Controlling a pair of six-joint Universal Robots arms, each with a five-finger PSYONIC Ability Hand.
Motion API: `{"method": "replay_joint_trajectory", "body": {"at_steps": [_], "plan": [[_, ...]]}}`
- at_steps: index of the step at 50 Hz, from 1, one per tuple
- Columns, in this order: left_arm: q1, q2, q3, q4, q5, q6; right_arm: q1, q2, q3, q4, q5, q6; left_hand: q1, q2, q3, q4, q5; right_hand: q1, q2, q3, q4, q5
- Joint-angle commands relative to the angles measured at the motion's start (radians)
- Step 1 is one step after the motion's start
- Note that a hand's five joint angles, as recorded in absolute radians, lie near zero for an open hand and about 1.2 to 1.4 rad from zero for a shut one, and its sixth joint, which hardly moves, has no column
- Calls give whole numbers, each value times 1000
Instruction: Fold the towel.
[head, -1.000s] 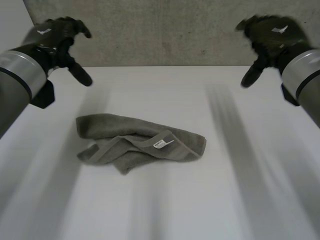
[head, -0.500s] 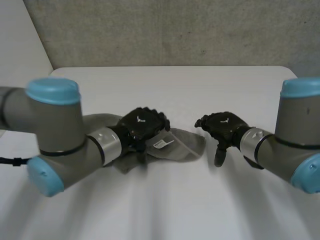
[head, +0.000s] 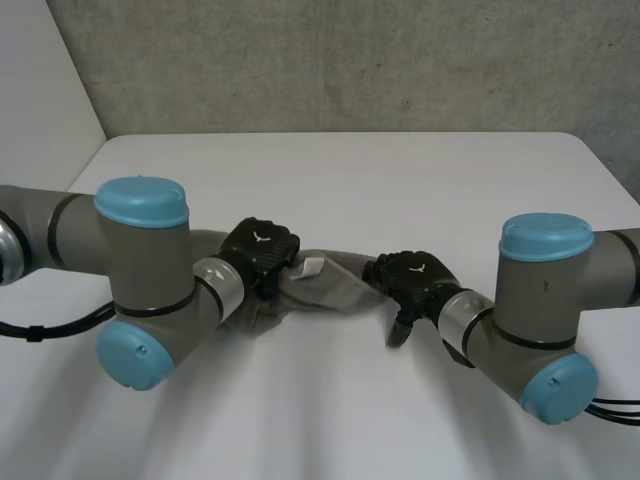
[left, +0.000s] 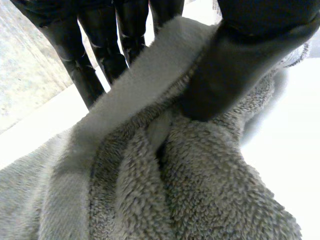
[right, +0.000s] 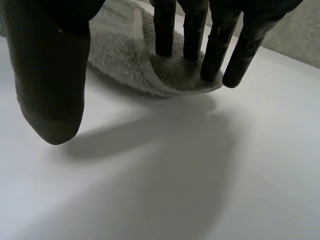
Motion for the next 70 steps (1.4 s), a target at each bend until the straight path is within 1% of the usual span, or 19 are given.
{"method": "replay_joint_trajectory", "body": {"at_steps": [1,9,11,12,14,21,27,31,36,39,44,49,55,61,63,65,66,67,70], "plan": [[15,66,-19,1,2,-4,31,50,-46,-10,48,8,204,189,211,191,203,64,69,64,61,47],[31,146,-45,1,5,-7,45,104,-103,-86,88,17,204,189,211,191,203,287,292,287,284,271],[31,176,-64,0,8,-18,59,104,-111,-106,83,53,204,189,211,191,203,614,619,613,611,597],[31,176,-64,0,8,-18,59,104,-111,-106,83,53,204,189,211,191,203,616,621,616,613,600],[30,217,-79,-2,11,-42,64,95,-112,-119,76,105,204,189,211,191,203,1008,1012,1007,1005,991],[28,293,-107,-9,28,-82,64,-1,-105,-106,37,143,204,189,211,191,203,1023,1028,1023,1020,1007],[33,360,-90,-19,81,-91,48,-200,-134,-58,-125,151,204,189,211,191,203,1023,1028,1023,1020,1007],[64,351,64,38,88,-93,44,-203,-411,-40,-128,152,204,189,211,191,203,1023,1028,1023,1020,1007],[70,219,417,84,69,-146,40,-84,-959,40,-26,152,204,189,211,191,203,1023,1028,1023,1020,1007],[74,230,476,75,69,-214,50,-106,-1081,58,2,157,204,189,211,191,203,1023,1028,1023,1020,1007],[140,355,376,89,83,-318,50,-232,-953,57,-43,146,204,189,211,191,203,1023,1028,1023,1020,1007],[246,437,131,191,128,-348,56,-281,-604,69,-229,70,204,189,211,191,203,1023,1028,1023,1020,1007],[370,457,-256,305,360,-340,125,-223,-363,112,-221,-165,204,189,211,191,203,1023,1028,1023,1020,1007],[462,440,-419,314,442,-277,215,-88,-266,160,-178,-260,204,189,211,191,203,1023,1028,1023,1020,1007],[472,414,-436,314,447,-242,225,-70,-255,160,-164,-257,204,189,211,191,203,889,894,889,886,873],[479,380,-443,311,448,-202,231,-54,-249,160,-126,-256,181,166,187,168,180,168,173,167,165,151],[487,353,-441,302,450,-152,231,-54,-249,160,-125,-256,132,116,138,118,131,164,169,164,161,148],[499,334,-438,294,450,-103,231,-56,-250,160,-101,-253,108,92,114,95,107,-45,-40,-46,-48,-62],[528,324,-438,277,447,-26,222,-66,-259,160,-57,-246,73,57,79,59,72,-150,-145,-150,-153,-166]]}}
